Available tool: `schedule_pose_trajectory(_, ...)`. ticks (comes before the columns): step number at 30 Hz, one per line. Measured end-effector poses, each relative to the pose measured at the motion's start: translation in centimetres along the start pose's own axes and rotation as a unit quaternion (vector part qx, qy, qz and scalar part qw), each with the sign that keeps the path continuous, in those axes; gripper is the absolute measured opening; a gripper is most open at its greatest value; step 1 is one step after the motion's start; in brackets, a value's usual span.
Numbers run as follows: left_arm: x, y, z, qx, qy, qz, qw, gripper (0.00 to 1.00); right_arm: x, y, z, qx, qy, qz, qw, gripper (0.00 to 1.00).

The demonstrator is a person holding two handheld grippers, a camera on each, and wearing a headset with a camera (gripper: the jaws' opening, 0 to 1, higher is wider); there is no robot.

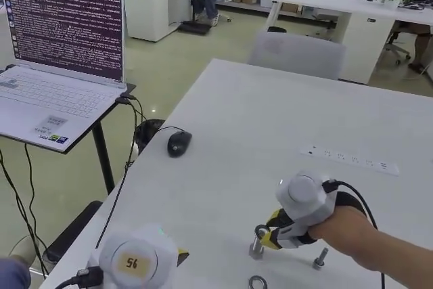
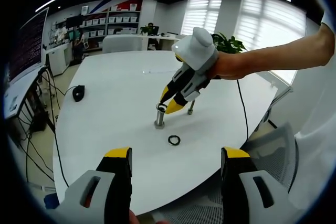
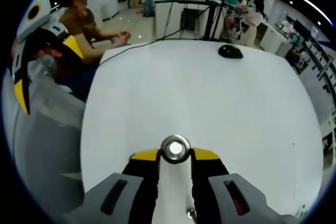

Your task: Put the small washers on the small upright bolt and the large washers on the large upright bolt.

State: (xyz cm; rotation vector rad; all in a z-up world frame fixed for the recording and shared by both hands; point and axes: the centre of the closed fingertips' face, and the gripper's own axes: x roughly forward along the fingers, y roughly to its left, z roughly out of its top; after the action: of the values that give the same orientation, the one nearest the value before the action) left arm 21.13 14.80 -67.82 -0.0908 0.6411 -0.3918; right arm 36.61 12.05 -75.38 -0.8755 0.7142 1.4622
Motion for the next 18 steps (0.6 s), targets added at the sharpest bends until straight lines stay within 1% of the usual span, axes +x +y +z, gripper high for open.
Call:
schedule_pose_trajectory(7, -0.04, 0.04, -0.04, -0.001, 0.001, 0.001, 1.0000, 0.68, 0.42, -0.03, -0.24, -0.004, 0.008, 0.001, 1.0000, 0.24)
schedule_pose_trajectory(18, 0.20, -0.24, -0.06, 0.001, 0.002, -0.004, 1.0000, 0.68, 0.77, -0.04, -0.23, 0.005, 0.013, 0.002, 0.9999, 0.24)
